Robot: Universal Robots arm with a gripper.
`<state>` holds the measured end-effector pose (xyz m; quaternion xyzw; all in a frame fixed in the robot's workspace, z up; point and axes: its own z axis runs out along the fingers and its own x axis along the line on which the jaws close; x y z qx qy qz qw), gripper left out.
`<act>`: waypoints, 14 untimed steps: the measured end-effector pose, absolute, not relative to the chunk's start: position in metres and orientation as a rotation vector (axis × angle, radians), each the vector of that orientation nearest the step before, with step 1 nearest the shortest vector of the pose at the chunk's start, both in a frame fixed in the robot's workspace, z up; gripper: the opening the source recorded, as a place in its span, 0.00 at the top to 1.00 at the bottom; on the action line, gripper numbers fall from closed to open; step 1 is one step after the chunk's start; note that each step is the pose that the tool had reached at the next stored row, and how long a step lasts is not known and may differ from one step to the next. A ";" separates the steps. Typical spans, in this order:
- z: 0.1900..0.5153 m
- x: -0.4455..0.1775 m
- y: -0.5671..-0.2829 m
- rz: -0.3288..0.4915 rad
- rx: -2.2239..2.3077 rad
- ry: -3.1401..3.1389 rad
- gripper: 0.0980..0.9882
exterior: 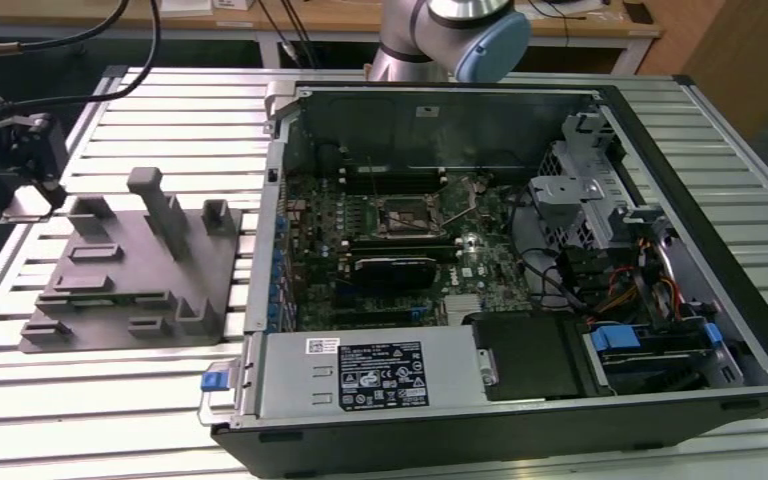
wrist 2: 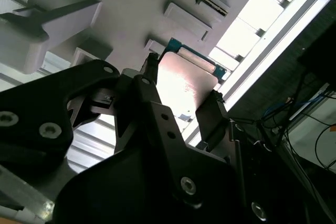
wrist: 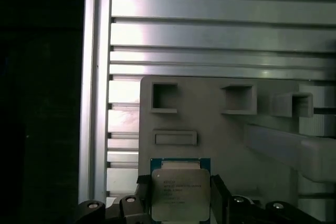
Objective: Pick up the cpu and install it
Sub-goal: 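Pick up the cpu and move it towards the insertion slot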
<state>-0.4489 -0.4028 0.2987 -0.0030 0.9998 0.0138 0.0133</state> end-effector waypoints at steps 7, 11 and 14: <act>0.314 -0.449 -0.403 0.043 -0.009 3.114 0.50; 0.324 -0.449 -0.403 0.043 -0.009 3.114 0.50; 0.330 -0.449 -0.403 0.043 -0.009 3.114 0.50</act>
